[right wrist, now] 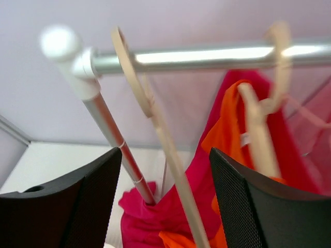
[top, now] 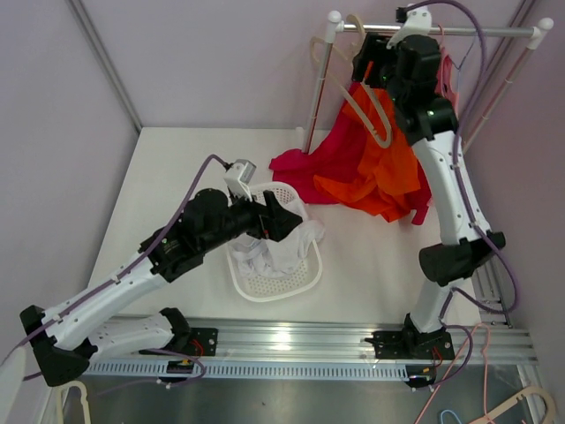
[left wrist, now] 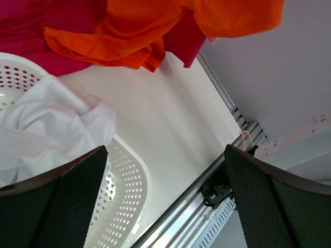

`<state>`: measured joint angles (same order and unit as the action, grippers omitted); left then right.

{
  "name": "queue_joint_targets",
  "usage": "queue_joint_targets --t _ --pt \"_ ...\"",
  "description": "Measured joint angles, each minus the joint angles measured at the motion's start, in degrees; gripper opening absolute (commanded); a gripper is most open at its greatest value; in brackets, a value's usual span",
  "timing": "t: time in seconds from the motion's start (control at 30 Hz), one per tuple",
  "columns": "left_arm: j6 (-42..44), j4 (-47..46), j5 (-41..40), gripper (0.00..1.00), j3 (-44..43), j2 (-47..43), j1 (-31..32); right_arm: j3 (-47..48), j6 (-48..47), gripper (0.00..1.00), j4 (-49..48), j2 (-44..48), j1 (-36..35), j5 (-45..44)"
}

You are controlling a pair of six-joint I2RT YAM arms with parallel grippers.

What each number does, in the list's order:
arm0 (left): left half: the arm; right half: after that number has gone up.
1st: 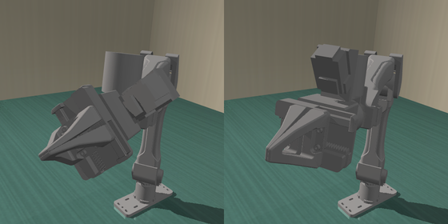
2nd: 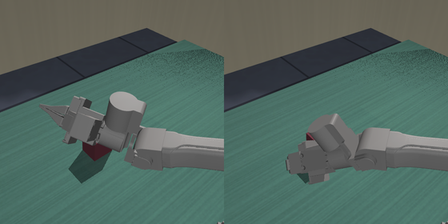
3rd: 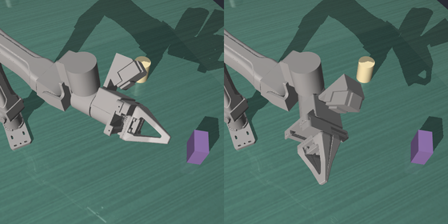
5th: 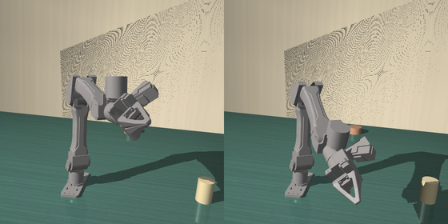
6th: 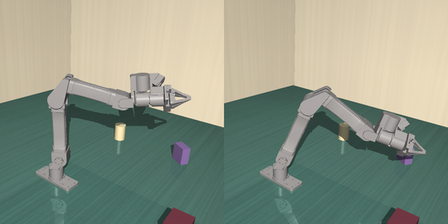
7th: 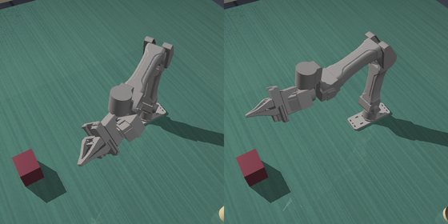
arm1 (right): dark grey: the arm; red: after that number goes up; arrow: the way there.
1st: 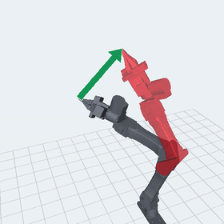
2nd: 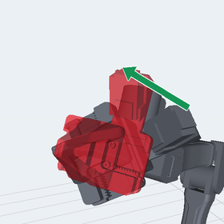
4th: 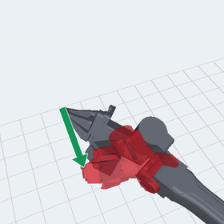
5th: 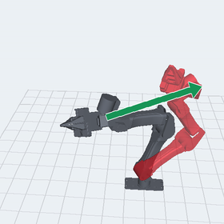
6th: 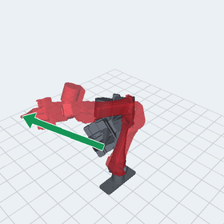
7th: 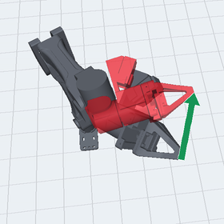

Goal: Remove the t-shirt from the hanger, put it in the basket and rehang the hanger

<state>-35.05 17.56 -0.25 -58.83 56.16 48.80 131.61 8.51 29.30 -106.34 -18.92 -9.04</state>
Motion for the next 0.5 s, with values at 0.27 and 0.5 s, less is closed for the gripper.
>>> queue_joint_targets --t 0.27,0.5 --pt "4.57 -1.07 -5.11 1.00 -1.36 2.38 7.30 5.73 0.33 0.71 3.41 7.43 4.94 -2.51" --pt "6.88 -1.09 -7.23 0.99 -2.05 4.09 8.79 12.11 2.47 0.68 8.81 -0.09 11.56 1.66"
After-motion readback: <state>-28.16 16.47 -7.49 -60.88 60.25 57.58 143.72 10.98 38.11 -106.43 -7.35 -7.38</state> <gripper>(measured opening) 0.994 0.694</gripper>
